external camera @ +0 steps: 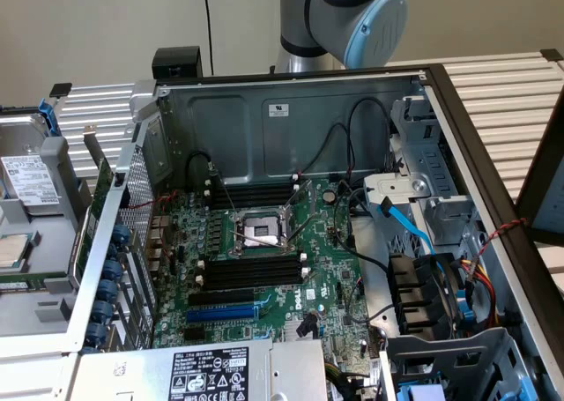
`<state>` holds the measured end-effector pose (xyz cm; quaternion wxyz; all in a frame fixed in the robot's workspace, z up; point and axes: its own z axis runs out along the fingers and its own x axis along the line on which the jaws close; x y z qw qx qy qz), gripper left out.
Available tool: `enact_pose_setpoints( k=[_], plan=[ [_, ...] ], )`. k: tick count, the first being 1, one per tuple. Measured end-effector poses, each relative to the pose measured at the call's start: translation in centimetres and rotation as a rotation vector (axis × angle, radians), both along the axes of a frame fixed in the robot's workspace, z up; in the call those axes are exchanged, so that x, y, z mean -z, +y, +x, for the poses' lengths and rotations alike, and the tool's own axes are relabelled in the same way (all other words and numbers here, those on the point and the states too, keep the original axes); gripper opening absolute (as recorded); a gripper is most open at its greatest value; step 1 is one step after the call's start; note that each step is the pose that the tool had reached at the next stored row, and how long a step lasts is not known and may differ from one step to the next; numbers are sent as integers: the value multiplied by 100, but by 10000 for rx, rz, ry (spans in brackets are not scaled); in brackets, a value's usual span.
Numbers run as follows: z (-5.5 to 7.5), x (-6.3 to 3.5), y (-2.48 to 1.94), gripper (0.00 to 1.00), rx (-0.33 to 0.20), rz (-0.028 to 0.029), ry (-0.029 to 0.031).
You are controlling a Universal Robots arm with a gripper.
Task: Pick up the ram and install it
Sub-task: 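Pick up the ram and move it above insertion slot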
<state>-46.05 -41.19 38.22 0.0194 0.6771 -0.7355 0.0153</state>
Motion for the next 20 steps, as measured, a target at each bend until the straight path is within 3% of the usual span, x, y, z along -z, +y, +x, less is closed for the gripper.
enact_pose_setpoints(
  k=[20],
  plan=[
    [0, -71, 0, 12, 2, 0, -1]
  ],
)
